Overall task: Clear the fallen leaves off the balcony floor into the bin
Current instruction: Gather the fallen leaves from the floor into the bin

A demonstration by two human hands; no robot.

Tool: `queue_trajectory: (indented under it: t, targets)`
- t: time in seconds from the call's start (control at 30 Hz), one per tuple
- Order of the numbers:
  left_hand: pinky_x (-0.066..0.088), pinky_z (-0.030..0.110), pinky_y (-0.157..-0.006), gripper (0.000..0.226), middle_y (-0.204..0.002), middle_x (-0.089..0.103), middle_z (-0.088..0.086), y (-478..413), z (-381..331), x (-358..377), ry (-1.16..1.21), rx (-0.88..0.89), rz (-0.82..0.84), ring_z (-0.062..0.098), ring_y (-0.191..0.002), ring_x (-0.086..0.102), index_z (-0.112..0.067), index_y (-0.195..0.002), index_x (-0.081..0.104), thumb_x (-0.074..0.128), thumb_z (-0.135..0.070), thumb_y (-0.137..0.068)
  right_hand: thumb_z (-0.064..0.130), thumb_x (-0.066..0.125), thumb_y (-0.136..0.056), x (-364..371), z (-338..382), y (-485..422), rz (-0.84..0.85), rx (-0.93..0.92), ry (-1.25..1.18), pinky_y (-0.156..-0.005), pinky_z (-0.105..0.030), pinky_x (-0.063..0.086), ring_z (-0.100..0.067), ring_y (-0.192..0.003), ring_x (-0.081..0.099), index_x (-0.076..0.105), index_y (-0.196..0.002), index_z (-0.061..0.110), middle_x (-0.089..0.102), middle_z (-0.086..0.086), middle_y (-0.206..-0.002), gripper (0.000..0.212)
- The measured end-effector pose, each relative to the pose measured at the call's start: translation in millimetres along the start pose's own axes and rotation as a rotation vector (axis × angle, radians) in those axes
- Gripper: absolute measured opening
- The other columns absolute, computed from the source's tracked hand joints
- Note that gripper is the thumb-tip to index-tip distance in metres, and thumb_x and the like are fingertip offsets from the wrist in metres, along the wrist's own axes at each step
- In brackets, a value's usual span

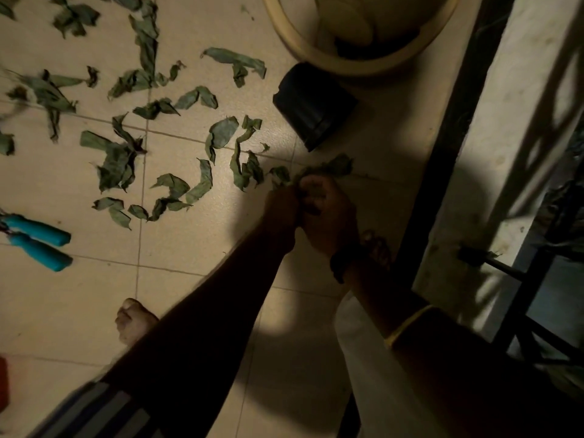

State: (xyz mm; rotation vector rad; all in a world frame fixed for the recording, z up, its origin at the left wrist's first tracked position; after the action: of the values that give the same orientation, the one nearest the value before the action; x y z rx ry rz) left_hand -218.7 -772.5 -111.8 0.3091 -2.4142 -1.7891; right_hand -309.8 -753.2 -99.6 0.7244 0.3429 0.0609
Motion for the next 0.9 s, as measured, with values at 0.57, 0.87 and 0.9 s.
queue_trajectory:
  t: [0.57, 0.87, 0.9]
  targets:
    - [0.027, 0.020, -0.041, 0.031, -0.055, 0.040, -0.002, -40, 28, -59, 0.118, -0.092, -0.179, 0.011, -0.042, 0.035, -0.017, -0.079, 0.054, 0.048, -0.039, -0.099, 0.008, 0.056, -0.092, -23, -64, -115, -0.185, -0.156, 0.750, -0.090, -0.042, 0.050, -0.035, -0.102, 0.061, 0.073, -0.102, 0.008, 0.067, -0.017, -0.107, 0.020]
    - [0.055, 0.027, -0.059, 0.031, -0.085, 0.064, 0.009, -5, 7, -40, 0.184, -0.059, -0.056, 0.018, -0.071, 0.063, -0.004, -0.107, 0.059, 0.037, -0.025, -0.107, 0.024, 0.079, -0.082, 42, -11, -6, -0.205, -0.005, 0.081, -0.062, -0.010, 0.048, 0.004, -0.076, 0.059, 0.067, -0.093, 0.024, 0.061, 0.018, -0.080, 0.017]
    - [0.055, 0.026, -0.061, 0.040, -0.087, 0.066, 0.011, -5, 6, -39, 0.225, -0.094, -0.029, 0.020, -0.072, 0.065, -0.004, -0.110, 0.060, 0.035, -0.035, -0.107, 0.024, 0.078, -0.083, 47, -12, 2, -0.225, -0.010, 0.093, -0.061, -0.011, 0.046, 0.003, -0.073, 0.058, 0.068, -0.090, 0.022, 0.061, 0.018, -0.077, 0.012]
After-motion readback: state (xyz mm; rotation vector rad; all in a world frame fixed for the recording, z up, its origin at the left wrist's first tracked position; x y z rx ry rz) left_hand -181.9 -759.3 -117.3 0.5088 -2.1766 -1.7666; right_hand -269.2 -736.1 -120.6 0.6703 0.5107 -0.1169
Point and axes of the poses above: each hand's wrist, its own y-axis away from the middle knuckle, its own x-axis out of the palm, z = x × y, the point moved 2 cm from there along -y, towards the middle knuckle
